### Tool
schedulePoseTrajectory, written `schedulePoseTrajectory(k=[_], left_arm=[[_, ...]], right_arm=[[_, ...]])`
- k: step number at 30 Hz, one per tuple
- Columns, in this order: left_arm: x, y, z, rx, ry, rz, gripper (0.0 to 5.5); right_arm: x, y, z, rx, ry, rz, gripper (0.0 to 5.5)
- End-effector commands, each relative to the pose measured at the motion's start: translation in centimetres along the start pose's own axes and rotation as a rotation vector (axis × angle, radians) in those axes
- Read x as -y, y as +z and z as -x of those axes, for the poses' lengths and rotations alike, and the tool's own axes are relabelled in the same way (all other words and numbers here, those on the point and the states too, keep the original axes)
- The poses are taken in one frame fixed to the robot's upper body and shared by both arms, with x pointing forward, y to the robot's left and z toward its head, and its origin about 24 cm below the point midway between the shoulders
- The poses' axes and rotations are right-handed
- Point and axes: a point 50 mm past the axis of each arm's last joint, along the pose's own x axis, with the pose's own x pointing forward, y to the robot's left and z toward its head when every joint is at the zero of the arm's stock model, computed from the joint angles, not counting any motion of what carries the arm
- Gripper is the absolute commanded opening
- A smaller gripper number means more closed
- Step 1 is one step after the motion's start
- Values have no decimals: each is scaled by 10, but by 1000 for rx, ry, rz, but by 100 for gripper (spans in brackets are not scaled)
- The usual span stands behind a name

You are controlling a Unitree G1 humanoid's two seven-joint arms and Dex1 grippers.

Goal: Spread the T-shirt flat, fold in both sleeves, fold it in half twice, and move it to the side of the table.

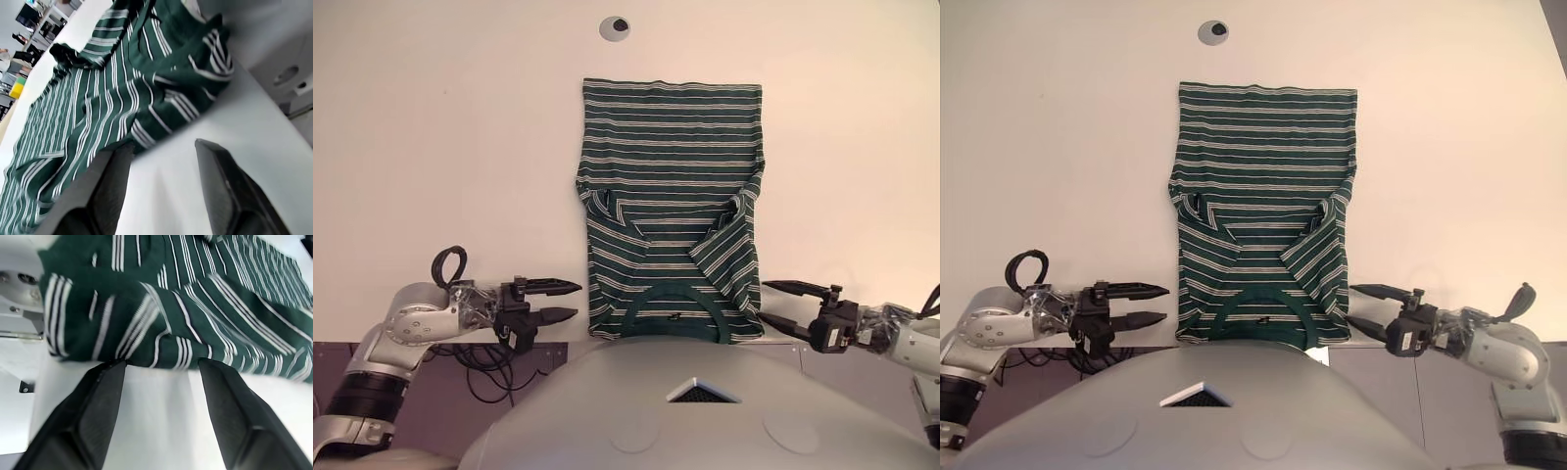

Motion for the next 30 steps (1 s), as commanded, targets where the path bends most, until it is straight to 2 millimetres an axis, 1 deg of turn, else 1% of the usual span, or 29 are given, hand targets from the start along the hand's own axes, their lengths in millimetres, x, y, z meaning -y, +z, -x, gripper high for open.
schedulePoseTrajectory(k=[1,3,4,7,11,12,18,19,21,23,24,26,29,30], left_arm=[[13,-4,-18,5,-116,13,228],[13,-6,-23,8,-127,2,228],[13,-6,-24,7,-132,-4,209],[13,-8,-30,17,-142,-25,152],[15,-7,-36,43,-159,-30,99],[16,-7,-37,46,-162,-28,83],[20,-9,-38,52,-186,-28,29],[20,-9,-38,53,-187,-29,23],[20,-8,-39,61,-188,-28,3],[17,-4,-39,84,-177,6,1],[12,0,-39,106,-158,53,1],[1,11,-37,157,-141,214,1],[-19,28,-23,250,-226,544,1],[-24,33,-18,286,-250,614,1]], right_arm=[[-15,-5,-10,-46,125,35,271],[-13,-5,-13,-44,133,64,271],[-13,-5,-13,-44,136,74,274],[-13,-5,-16,-36,141,92,210],[-11,-5,-17,-29,145,115,142],[-11,-5,-17,-31,146,117,116],[-10,-7,-15,-42,153,118,13],[-10,-7,-15,-42,153,117,3],[-9,-6,-14,-32,146,99,0],[-7,-1,-13,11,121,18,0],[-6,3,-12,36,111,-43,0],[-3,9,-7,86,110,-203,0],[7,26,5,225,143,-491,0],[11,31,9,277,160,-563,0]])
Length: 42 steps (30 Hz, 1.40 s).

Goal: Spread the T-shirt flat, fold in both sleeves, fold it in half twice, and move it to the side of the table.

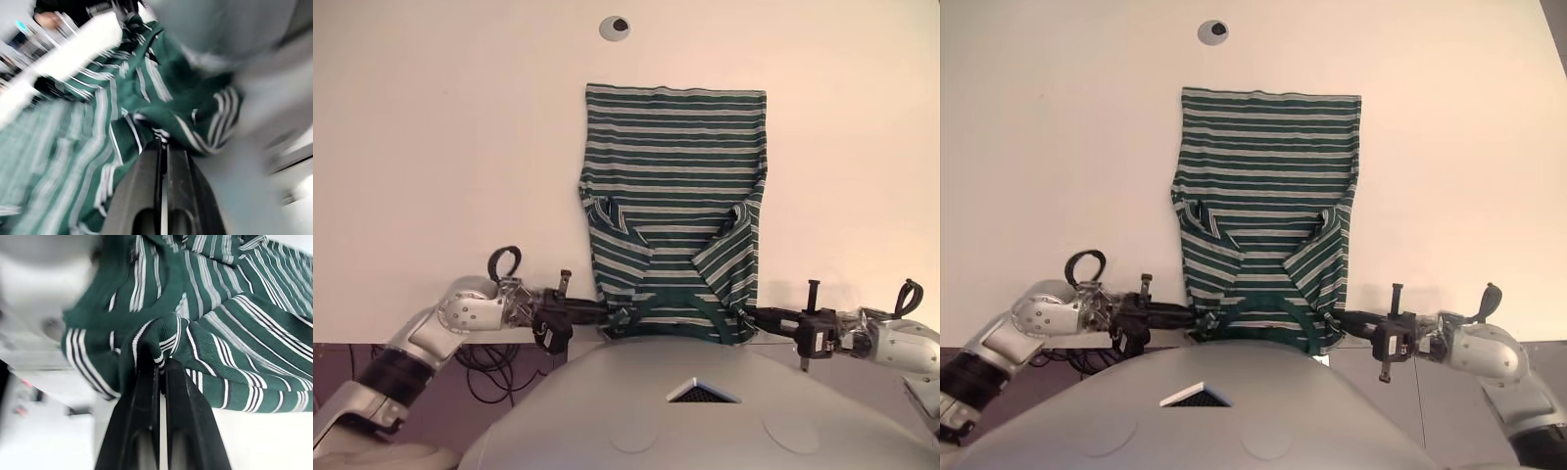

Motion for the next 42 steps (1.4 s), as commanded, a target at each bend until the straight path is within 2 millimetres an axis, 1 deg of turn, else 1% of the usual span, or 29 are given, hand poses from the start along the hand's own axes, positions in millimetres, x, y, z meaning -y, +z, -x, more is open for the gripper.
schedulePoseTrajectory(k=[1,3,4,5,8,11,15,17,19,21,23,26,27,28,29,30,31,34,37,38,40,41,42], left_arm=[[-17,35,22,142,-120,369,1],[-27,49,29,218,-121,421,1],[-33,52,31,240,-101,422,1],[-38,52,33,252,-71,422,1],[-63,44,38,267,140,396,1],[-94,25,42,205,400,384,1],[-124,0,45,92,595,407,1],[-133,-16,47,31,665,441,1],[-141,-27,50,21,734,495,1],[-152,-32,53,60,800,576,1],[-161,-36,53,63,823,613,1],[-164,-47,48,11,823,663,1],[-166,-49,47,15,832,683,0],[-168,-49,47,14,838,689,0],[-172,-48,47,25,846,693,25],[-176,-46,47,37,850,697,32],[-182,-44,48,63,855,717,55],[-200,-39,53,116,886,802,91],[-213,-43,63,123,971,900,133],[-216,-44,65,133,993,915,150],[-220,-33,69,211,989,840,177],[-220,-26,68,235,971,767,189],[-217,-19,66,225,944,642,193]], right_arm=[[11,31,16,206,88,-322,0],[15,40,20,276,108,-383,0],[18,45,22,308,109,-396,0],[22,49,23,335,101,-404,0],[49,55,23,374,-33,-379,0],[77,52,17,351,-184,-380,0],[112,41,7,302,-358,-389,0],[128,35,-2,269,-415,-406,0],[147,28,-13,228,-470,-436,0],[161,22,-22,184,-502,-439,0],[175,22,-34,175,-533,-444,0],[188,23,-49,170,-548,-454,0],[193,23,-52,178,-561,-469,29],[197,23,-53,183,-567,-480,41],[203,22,-55,197,-578,-511,58],[207,21,-57,208,-587,-540,73],[214,20,-59,227,-610,-594,96],[231,15,-63,256,-685,-727,139],[240,11,-60,281,-759,-798,184],[241,11,-59,289,-770,-797,203],[235,21,-57,284,-757,-575,233],[230,27,-57,272,-738,-441,247],[224,33,-58,256,-713,-302,252]])
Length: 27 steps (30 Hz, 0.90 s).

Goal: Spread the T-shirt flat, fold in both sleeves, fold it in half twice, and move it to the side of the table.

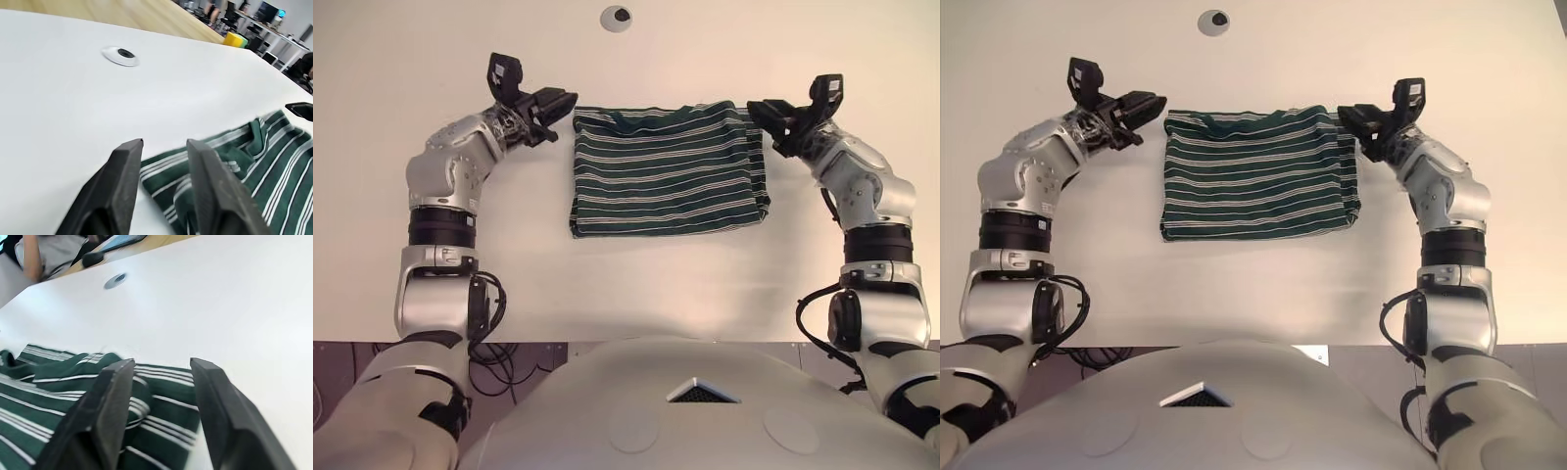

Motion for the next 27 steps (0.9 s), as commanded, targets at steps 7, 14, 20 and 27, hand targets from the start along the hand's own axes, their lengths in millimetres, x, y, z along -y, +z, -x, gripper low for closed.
schedulePoseTrajectory(k=[7,14,20,27], left_arm=[[59,-59,28,-230,-573,-1148,193],[16,-62,23,-627,-607,-1974,193],[35,19,-35,-252,-571,-2623,193],[94,57,-47,639,-561,-2845,193]], right_arm=[[-29,-17,17,-48,201,1132,252],[-59,-60,62,-304,668,1199,252],[-141,-55,88,-115,1062,1029,252],[-144,3,51,351,658,868,252]])
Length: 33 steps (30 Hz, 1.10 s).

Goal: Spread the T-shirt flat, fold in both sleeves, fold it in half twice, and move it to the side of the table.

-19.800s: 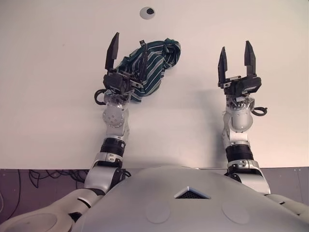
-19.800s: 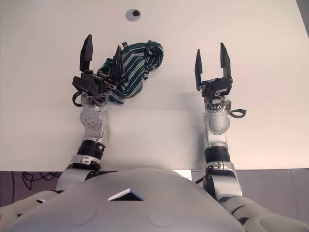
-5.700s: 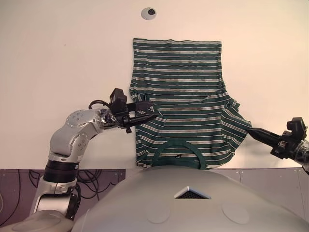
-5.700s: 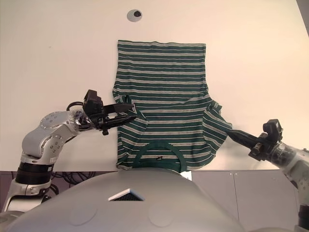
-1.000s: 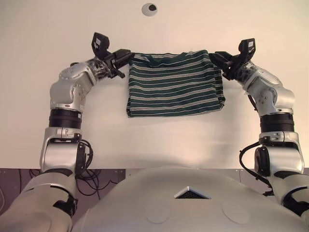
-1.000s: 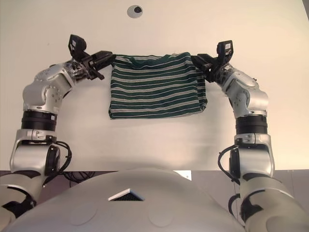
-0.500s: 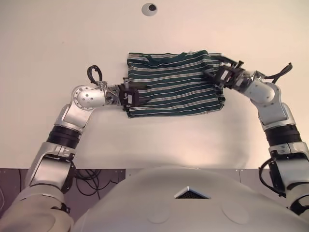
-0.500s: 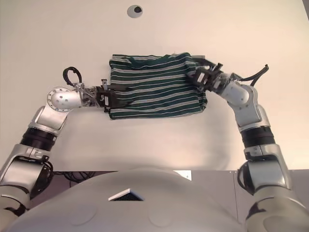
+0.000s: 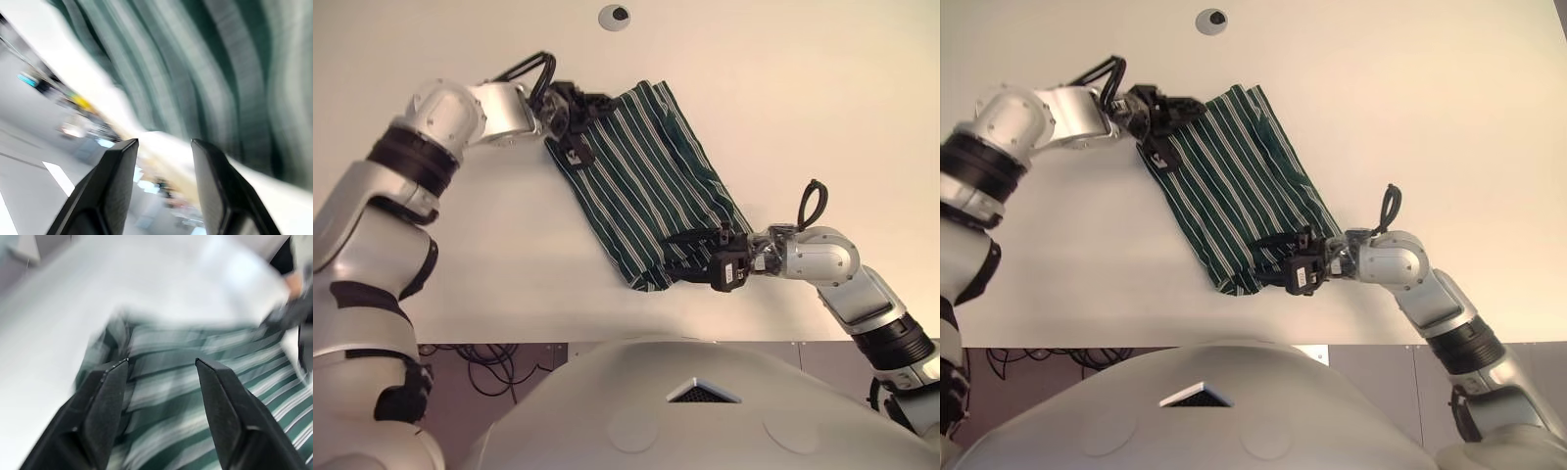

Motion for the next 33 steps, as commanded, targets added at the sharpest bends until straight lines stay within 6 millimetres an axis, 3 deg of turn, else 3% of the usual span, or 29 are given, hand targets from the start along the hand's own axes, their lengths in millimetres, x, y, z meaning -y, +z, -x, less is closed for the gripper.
schedulePoseTrajectory(k=[1,3,6,8,10,13,17,20,23,26,28,31,33], left_arm=[[-40,-19,16,14,362,-179,193],[-43,-30,41,-72,518,51,193],[-34,-3,63,-38,683,625,193],[0,46,63,42,422,930,193],[36,92,66,133,69,1042,193],[63,110,64,147,-200,1034,193],[86,104,45,93,-387,869,193],[92,89,33,58,-444,666,193],[75,61,15,58,-318,405,193],[48,37,7,77,-99,214,193],[34,25,17,71,47,198,193],[-3,0,47,-14,435,444,193],[-23,-6,65,-41,624,606,193]], right_arm=[[53,6,25,60,-383,20,252],[59,-1,47,4,-461,28,252],[59,-20,72,-145,-487,76,252],[54,-32,75,-225,-439,105,252],[47,-38,68,-249,-378,111,252],[34,-50,59,-314,-259,118,252],[6,-73,72,-502,-42,89,252],[-18,-67,77,-510,116,3,252],[-35,-52,61,-409,189,-24,252],[-15,-45,45,-333,38,30,252],[7,-44,51,-337,-121,55,252],[31,-48,77,-429,-329,41,252],[38,-47,94,-456,-398,54,252]])
